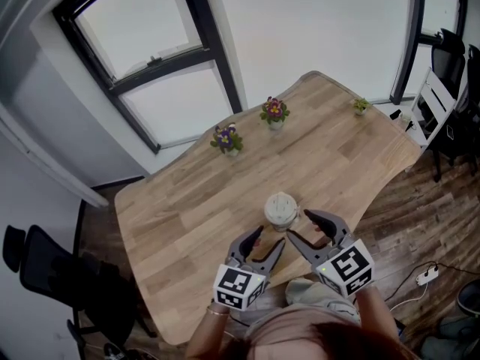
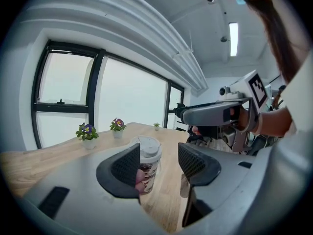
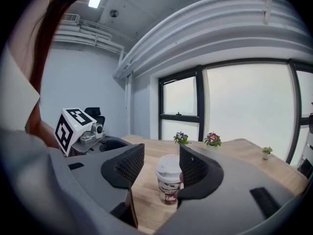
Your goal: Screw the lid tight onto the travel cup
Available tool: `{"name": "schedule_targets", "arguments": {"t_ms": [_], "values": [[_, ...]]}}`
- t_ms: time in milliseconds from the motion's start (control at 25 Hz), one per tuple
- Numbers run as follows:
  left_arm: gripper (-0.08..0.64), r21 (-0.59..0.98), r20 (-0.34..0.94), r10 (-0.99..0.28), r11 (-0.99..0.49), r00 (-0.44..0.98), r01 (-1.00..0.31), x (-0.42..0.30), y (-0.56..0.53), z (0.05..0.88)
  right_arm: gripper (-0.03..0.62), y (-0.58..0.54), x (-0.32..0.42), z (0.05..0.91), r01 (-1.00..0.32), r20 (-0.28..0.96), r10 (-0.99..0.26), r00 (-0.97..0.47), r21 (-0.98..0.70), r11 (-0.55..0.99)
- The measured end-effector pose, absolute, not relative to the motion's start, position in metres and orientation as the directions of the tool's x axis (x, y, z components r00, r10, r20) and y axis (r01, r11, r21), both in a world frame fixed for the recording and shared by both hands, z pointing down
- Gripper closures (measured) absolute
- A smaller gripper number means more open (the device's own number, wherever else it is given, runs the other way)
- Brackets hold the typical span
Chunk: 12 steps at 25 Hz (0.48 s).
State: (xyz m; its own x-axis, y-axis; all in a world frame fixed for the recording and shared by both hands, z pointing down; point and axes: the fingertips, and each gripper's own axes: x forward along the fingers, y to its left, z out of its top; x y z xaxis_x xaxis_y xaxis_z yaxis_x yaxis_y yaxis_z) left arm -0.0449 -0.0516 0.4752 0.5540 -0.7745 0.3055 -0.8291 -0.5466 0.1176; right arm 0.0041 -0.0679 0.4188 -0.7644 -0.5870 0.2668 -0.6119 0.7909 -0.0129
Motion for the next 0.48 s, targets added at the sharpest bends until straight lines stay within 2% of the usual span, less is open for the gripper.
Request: {"name": "schedule_targets", "arguments": {"t_ms": [160,480], "values": [[0.313,0.109,0.340,-0.753,-0.563,0.563,-0.819,-0.045,-0.058,0.493,0.354,-0.074,-0.004,0.429,-0.567,0.288,-0.540,-0.791,-0.013,0.824],[0.278,0.109,0.370,-0.752,-0.547,0.545,-0.830,-0.047,-0.073,0.516,0.301,-0.090,-0.012,0.454,-0.498,0.340,-0.462,-0.819,-0.019,0.867]]}}
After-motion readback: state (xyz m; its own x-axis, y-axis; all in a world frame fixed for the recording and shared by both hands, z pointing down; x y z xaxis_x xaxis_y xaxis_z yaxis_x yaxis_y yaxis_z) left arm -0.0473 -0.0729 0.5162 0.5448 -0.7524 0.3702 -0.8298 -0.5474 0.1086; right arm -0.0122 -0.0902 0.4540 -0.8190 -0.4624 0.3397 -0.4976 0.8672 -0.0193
